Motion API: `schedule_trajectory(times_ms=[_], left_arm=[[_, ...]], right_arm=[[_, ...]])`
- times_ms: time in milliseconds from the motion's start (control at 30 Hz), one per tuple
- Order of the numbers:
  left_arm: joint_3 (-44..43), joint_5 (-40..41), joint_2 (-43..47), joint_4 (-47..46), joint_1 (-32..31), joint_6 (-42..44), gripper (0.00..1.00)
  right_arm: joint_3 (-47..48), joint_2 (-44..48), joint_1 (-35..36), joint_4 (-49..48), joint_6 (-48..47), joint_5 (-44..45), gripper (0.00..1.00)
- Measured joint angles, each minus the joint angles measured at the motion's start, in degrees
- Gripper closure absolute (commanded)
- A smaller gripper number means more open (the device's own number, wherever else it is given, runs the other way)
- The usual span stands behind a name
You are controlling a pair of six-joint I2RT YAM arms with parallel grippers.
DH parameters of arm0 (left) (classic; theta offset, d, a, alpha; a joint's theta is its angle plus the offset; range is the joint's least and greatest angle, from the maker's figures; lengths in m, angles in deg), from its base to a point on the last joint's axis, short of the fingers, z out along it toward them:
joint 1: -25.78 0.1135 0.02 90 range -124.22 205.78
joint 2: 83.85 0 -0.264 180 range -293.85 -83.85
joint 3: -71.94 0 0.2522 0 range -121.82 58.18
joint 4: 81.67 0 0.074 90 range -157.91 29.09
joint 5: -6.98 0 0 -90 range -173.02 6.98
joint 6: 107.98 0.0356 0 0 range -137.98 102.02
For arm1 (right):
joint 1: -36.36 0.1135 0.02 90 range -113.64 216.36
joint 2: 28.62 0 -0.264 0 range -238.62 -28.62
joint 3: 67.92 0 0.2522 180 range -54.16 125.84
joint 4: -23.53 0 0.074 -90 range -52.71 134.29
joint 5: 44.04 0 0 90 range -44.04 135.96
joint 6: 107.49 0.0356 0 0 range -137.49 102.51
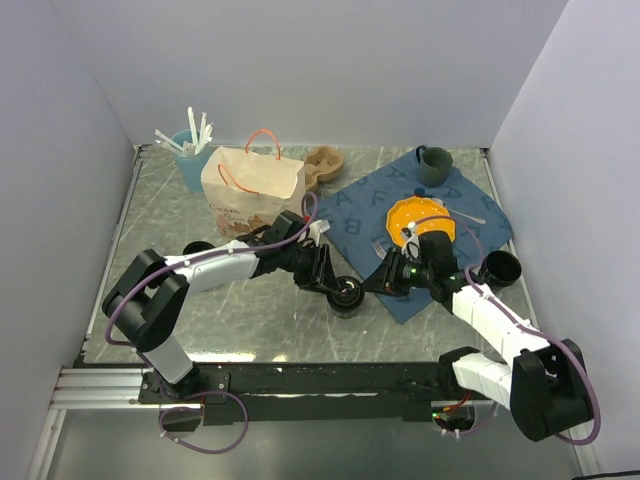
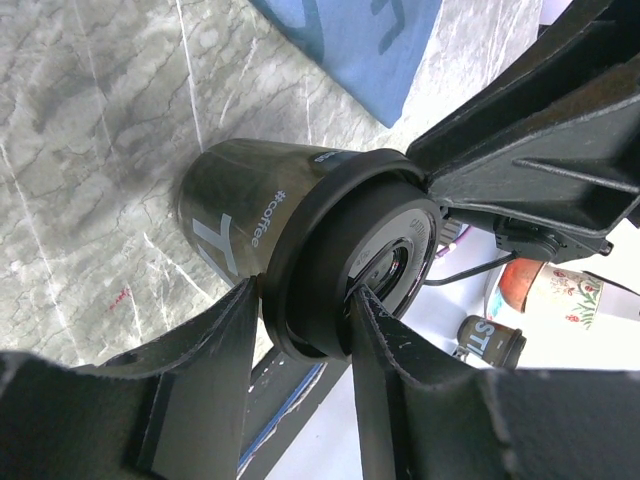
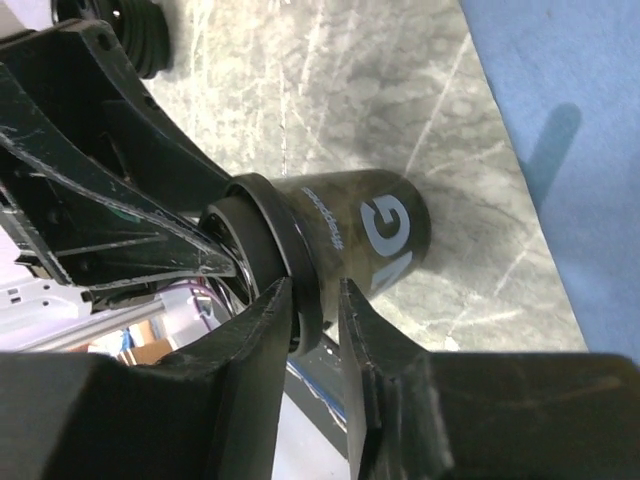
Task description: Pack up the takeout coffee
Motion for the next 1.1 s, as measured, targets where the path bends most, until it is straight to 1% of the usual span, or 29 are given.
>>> schedule_trajectory(times_ms=[33,133,233,300,400,500,533,600,633,700,800,967,1100], left_arm=[[0.0,0.0,0.0,0.1,0.0,0.0,0.57],[-0.1,0.0,-0.1,0.3,0.0,0.0,0.57],[-0.1,-0.3,-0.5,0.3,0.3,-0.3,0.57],[0.0,-0.3,-0.6,0.2,0.3,-0.5,0.57],[0.2,-0.3,-0.6,0.2,0.4,-1.1,0.57],[0.2,-0.3,-0.6,0.1,0.4,-1.4,0.57],[0.2,-0.4,-0.6,0.1,0.4,-1.5,0.57],[0.0,-0.5,-0.6,0.3,0.4,-1.5,0.56],[-0.1,-0.4,-0.6,0.4,0.3,-1.5,0.56],[-0.7,-0.3,-0.6,0.9,0.2,-1.2,0.55],[-1.5,-0.2,-0.3,2.0,0.2,-1.0,0.53],[-3.0,0.8,-0.2,4.8,0.0,-0.3,0.50],[-4.2,1.7,-0.2,6.8,-0.1,-0.2,0.46]], right_arm=[[-0.1,-0.2,0.0,-0.7,0.1,-0.2,0.81],[-1.7,-0.6,-0.3,-5.0,0.9,-1.4,0.85],[-7.2,-0.9,-0.9,-14.4,3.2,-2.2,0.87],[-9.9,-2.2,-1.4,-20.9,4.9,-3.2,0.87],[-11.3,-4.6,-1.6,-27.5,6.5,-3.9,0.87],[-12.6,-4.6,-1.6,-30.7,7.5,-3.9,0.85],[-12.7,-4.2,-1.6,-30.7,7.5,-3.8,0.82],[-12.1,-2.4,-1.6,-28.1,7.0,-3.1,0.78],[-11.5,-1.7,-1.5,-26.4,6.6,-2.8,0.72],[-8.9,-0.4,-1.2,-19.9,5.3,-1.9,0.67],[-3.8,-0.1,-1.0,-8.8,2.4,-0.2,0.62],[3.1,0.4,-1.0,4.0,-2.5,1.6,0.60],[6.4,0.8,-1.0,9.4,-5.5,1.7,0.60]])
